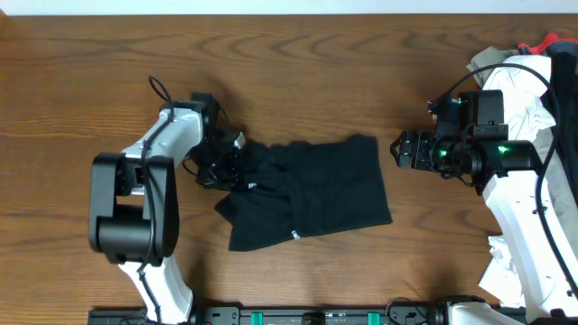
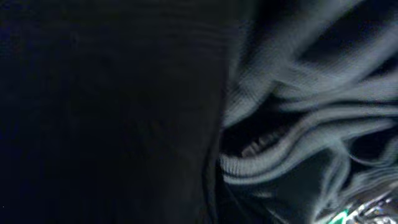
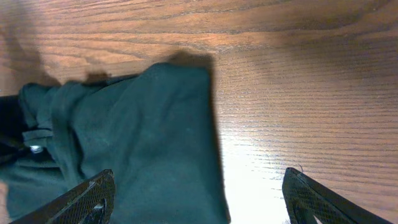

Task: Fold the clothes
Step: 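Lift the left end with the left gripper and fold it rightward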

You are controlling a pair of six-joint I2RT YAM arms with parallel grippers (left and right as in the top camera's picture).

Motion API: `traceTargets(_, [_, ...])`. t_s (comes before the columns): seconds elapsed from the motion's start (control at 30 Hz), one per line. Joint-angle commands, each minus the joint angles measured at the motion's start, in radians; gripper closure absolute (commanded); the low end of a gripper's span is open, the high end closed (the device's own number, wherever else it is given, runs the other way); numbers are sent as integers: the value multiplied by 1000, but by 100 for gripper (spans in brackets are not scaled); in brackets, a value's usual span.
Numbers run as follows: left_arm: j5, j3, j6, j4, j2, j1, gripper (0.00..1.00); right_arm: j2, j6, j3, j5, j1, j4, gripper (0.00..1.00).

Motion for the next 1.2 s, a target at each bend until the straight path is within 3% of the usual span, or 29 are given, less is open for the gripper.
traceTargets(0.0, [-143, 121, -1, -73, -134, 11, 94, -14, -23, 5, -8, -9, -1, 16])
traceTargets(0.27, [-168, 317, -2, -238, -219, -42, 94, -14, -23, 5, -8, -9, 8, 17])
traceTargets(0.83, [-288, 311, -277, -85, -51, -401, 91, -14, -22, 5, -11, -9, -1, 19])
traceTargets(0.9, [-290, 311, -290, -72, -18, -415, 83, -14, -22, 5, -11, -9, -6, 19])
traceTargets(0.93, [-289, 311, -303, -65, -3, -422, 72, -14, -22, 5, -11, -9, -7, 19])
traceTargets(1.07, [-241, 312, -310, -50, 14, -447, 51, -14, -22, 5, -11, -9, -8, 19])
traceTargets(1.17, [-242, 334, -309, -74, 3, -454, 48, -14, -22, 5, -15, -9, -12, 19])
